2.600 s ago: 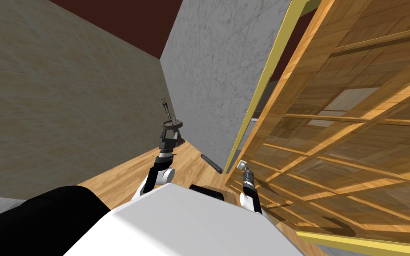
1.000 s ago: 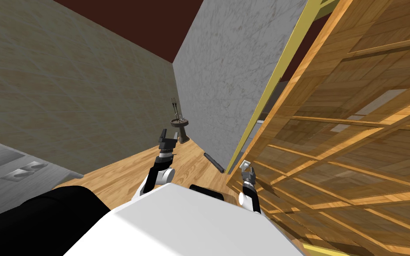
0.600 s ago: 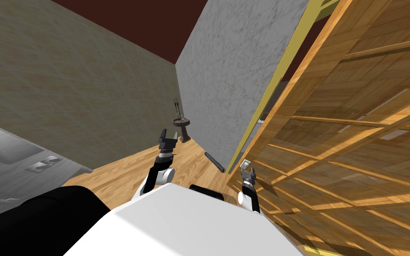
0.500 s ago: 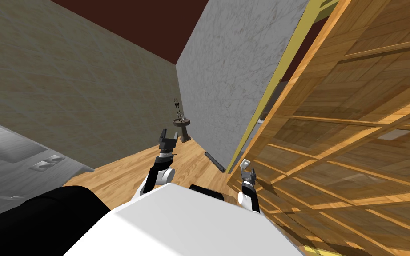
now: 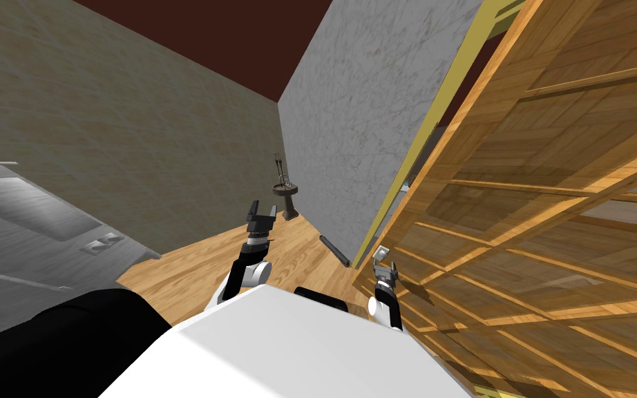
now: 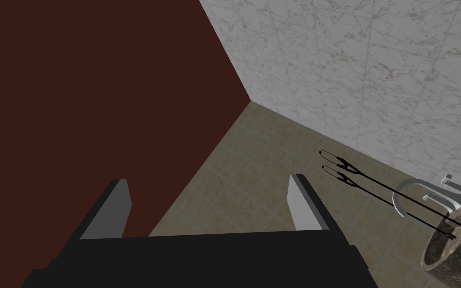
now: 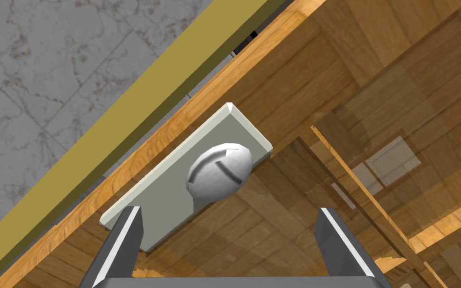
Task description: Pull the door open
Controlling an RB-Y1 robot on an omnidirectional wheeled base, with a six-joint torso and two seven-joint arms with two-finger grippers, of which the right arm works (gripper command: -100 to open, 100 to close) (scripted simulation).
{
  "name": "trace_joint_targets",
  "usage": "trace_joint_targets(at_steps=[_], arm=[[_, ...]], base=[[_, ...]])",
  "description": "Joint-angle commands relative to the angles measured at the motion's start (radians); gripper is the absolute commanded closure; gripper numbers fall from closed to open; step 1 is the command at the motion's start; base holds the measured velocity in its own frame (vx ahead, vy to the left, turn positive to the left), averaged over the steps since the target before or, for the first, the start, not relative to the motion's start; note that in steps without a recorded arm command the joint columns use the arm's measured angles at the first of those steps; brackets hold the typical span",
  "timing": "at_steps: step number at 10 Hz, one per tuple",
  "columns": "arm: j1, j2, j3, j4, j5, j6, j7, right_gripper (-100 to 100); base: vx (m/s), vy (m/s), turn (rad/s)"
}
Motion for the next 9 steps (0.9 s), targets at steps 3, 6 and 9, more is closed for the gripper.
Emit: trace_joint_targets(at_steps=[3,6,9], arm=[[0.003,0.005,0.012,-0.012,-0.032,0.001,-0.096,-100],[0.006,0.009,0.023,-0.025,-0.062,0.003,-0.173,-100],[0.009,0.013,0.033,-0.037,-0.09,0.004,-0.245,-100]], base=[[-0.045,-0.01,0.049],[-0.061,-0.017,0.06],[-0.055,-0.011,0.064]])
